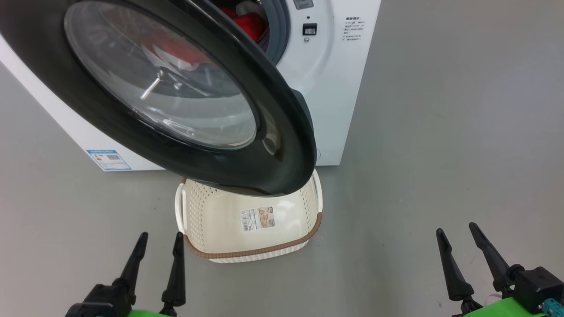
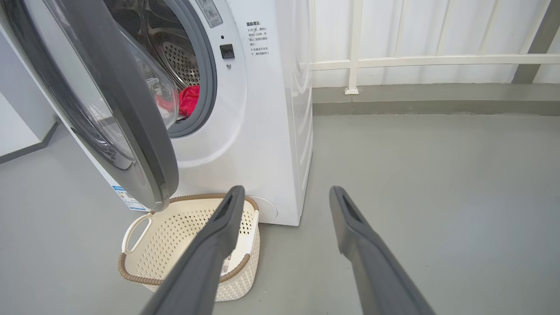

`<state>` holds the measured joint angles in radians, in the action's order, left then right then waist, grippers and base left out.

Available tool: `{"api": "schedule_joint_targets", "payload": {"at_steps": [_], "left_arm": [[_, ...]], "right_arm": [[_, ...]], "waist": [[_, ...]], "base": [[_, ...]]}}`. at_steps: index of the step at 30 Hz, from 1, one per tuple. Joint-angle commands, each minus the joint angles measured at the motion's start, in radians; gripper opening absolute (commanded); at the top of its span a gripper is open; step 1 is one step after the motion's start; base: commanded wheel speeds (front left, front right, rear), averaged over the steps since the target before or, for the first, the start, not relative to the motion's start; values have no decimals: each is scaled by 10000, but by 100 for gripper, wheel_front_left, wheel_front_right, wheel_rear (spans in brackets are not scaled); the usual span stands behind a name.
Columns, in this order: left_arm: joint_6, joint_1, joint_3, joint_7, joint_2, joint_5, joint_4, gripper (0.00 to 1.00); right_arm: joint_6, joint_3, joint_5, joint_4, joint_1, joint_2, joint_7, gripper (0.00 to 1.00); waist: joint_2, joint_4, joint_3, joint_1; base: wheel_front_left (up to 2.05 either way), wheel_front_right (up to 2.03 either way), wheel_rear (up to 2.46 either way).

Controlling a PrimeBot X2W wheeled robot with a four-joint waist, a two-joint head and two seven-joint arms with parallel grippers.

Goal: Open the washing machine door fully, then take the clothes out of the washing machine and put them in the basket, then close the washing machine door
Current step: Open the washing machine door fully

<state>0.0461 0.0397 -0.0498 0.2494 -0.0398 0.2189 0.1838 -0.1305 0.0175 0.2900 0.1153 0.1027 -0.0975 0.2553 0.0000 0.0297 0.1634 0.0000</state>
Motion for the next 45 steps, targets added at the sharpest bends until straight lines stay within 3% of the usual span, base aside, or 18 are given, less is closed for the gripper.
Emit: {"api": "schedule_joint_targets", "payload": {"at_steps": [1, 11, 12, 13, 15, 16, 24, 35, 40, 45], "left_arm": [[39, 30, 353, 124, -104, -82, -298, 100], [27, 70, 289, 124, -104, -92, -321, 100], [28, 82, 283, 124, -104, -90, -317, 100], [32, 93, 275, 124, -104, -84, -317, 100], [50, 103, 242, 124, -104, -57, -327, 100], [54, 107, 224, 124, -104, -45, -335, 100], [69, 177, 102, 124, -104, 85, -472, 100], [153, 291, -109, 124, -104, 272, -682, 100], [194, 404, -280, 124, -104, 358, -720, 100], [208, 472, -401, 124, -104, 412, -745, 100]], "right_arm": [[-2, -230, -65, -234, -78, -134, 64, 100], [-2, -314, 172, -154, -225, -81, 64, 100], [-2, -370, 209, -161, -293, -91, 64, 83], [-2, -428, 254, -167, -364, -102, 64, 50], [-2, -478, 414, -197, -526, -96, 64, 13], [-2, -485, 514, -215, -615, -86, 64, 0], [-2, -699, 1840, -474, -1649, -138, 64, 0], [-2, -1743, 4012, -846, -3683, -812, 64, 0], [-2, -2358, 5977, -519, -4567, -916, 64, 0], [-2, -3642, 9147, -203, -5395, -1496, 62, 0]], "waist": [[0, 3, 1, 0], [0, 79, 47, 0], [0, 90, 56, 0], [0, 101, 64, 0], [0, 132, 70, 0], [0, 151, 78, 0], [0, 344, 175, 0], [0, 693, 405, 0], [0, 921, 583, 0], [0, 1144, 732, 0]], "base": [[0, 0, 0], [0, 0, 0], [0, 0, 0], [0, 0, 0], [0, 0, 0], [0, 0, 0], [0, 0, 0], [0, 0, 0], [0, 0, 0], [0, 0, 0]]}}
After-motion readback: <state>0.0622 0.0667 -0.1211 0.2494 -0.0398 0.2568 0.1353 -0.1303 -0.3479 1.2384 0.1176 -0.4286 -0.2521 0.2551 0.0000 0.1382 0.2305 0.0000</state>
